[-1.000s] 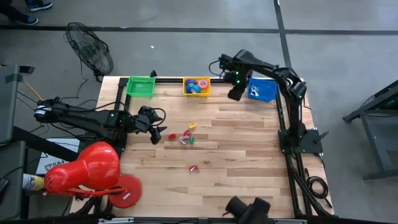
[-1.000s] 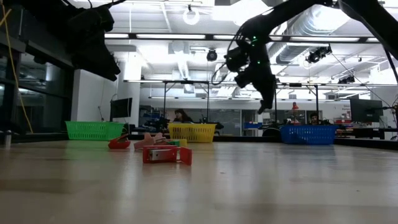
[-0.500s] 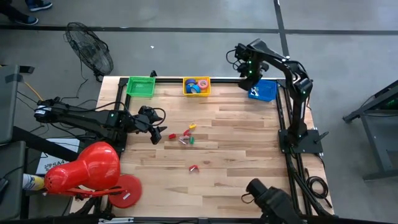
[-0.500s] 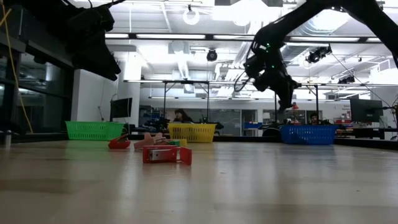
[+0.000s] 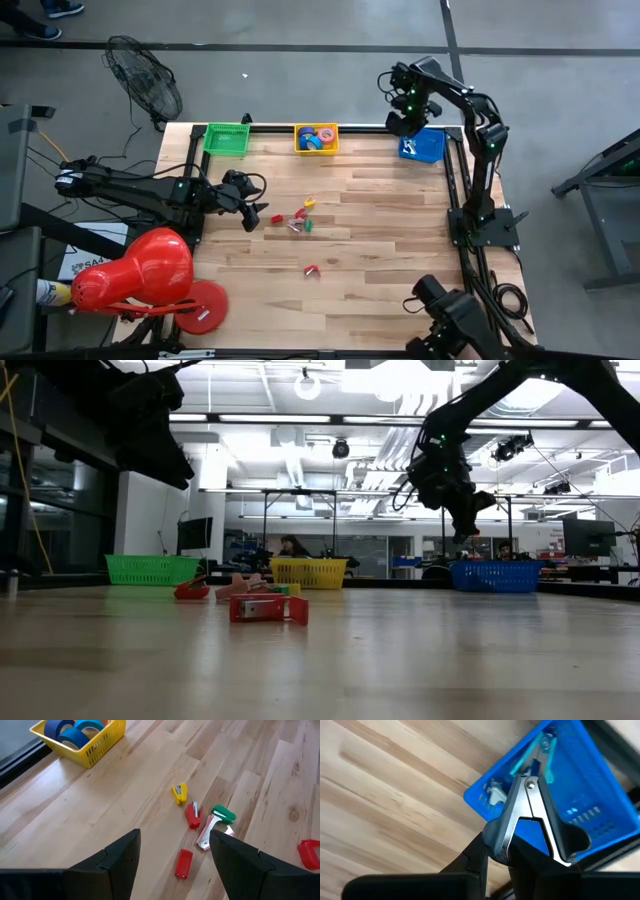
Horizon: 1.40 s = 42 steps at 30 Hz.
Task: Pick and place Stapler, Stapler remover, tape
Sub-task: Put the black staple remover into the blue bin
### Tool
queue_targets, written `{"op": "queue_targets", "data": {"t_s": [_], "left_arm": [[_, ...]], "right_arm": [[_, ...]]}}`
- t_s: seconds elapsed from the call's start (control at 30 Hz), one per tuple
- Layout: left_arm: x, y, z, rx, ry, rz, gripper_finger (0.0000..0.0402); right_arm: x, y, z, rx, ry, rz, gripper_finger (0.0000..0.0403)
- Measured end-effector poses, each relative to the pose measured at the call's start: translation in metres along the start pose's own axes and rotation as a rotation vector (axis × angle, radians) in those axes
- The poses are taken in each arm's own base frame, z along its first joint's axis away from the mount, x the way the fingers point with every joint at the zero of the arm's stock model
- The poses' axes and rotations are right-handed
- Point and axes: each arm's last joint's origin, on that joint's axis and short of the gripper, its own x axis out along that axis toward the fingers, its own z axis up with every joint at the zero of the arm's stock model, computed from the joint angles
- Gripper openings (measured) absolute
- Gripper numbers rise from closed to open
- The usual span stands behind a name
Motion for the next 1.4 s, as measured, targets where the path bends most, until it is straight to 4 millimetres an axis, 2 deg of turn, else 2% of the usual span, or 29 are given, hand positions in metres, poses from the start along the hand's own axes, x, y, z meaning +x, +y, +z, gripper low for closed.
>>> {"op": "queue_targets", "data": {"t_s": [0.23,0.5,0.6,0.8,0.93,1.07,1.4], "left_arm": [[0.000,0.000,0.000,-0.001,-0.001,0.001,0.0232],[0.000,0.000,0.000,-0.003,0.002,-0.011,0.0232],[0.000,-0.001,0.000,-0.007,0.002,-0.013,0.0232],[0.000,-0.001,0.000,-0.026,0.002,-0.013,0.0232],[0.000,-0.001,0.000,-0.027,0.006,-0.021,0.0232],[0.000,-0.001,0.000,-0.027,0.010,-0.028,0.0232],[0.000,-0.001,0.000,-0.033,0.008,-0.028,0.0232]], "right_arm": [[-0.001,-0.006,0.000,0.117,-0.002,0.020,0.0060],[0.001,-0.011,0.000,0.188,0.003,0.028,0.0049],[0.017,-0.012,-0.004,0.212,0.071,0.027,0.0051],[0.068,-0.015,-0.020,0.205,0.268,0.001,0.0061],[0.086,-0.023,-0.024,0.195,0.291,-0.056,0.0058],[0.086,-0.029,-0.025,0.188,0.268,-0.053,0.0052],[0.060,-0.035,-0.028,0.134,0.050,-0.087,0.0063]]}}
